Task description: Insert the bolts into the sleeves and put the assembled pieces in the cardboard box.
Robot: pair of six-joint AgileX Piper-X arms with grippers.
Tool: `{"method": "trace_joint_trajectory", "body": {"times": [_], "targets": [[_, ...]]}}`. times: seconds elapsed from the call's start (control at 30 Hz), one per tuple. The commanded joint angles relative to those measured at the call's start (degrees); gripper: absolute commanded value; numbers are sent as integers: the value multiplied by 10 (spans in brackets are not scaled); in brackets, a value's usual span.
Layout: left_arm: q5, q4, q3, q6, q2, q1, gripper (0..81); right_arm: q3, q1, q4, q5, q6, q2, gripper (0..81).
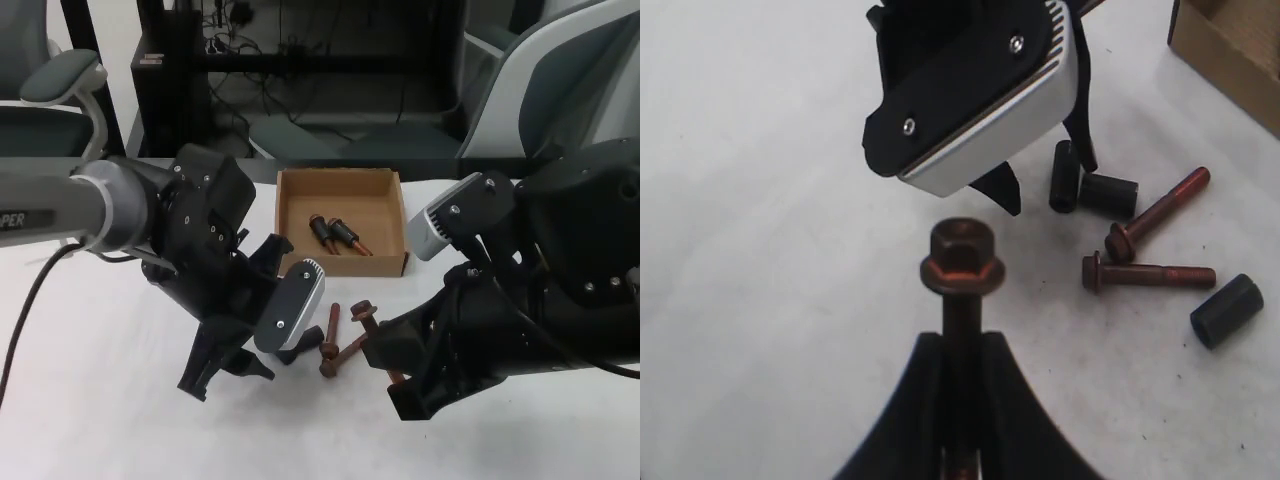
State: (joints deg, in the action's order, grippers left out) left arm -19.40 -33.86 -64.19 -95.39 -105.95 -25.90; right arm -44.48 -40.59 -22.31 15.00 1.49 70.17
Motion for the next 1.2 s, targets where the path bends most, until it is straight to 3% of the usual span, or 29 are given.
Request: {"method": "trace_joint_trajectory", "body": {"times": [0.0, 0.8, 0.87, 1.03, 1.17], "targets": [[0, 2, -3, -1, -6, 0, 515, -1, 3, 7, 8, -2, -8, 4], [18, 14, -37, -1, -48, 1, 514, -1, 3, 7, 8, -2, -12, 4], [18, 0, -37, -1, -51, 1, 473, -1, 3, 7, 8, -2, -13, 4], [18, -17, -37, -1, -51, 1, 287, -1, 3, 7, 8, -2, -14, 4], [18, -28, -37, -1, -52, 1, 241, -1, 3, 7, 8, -2, -15, 4]]}}
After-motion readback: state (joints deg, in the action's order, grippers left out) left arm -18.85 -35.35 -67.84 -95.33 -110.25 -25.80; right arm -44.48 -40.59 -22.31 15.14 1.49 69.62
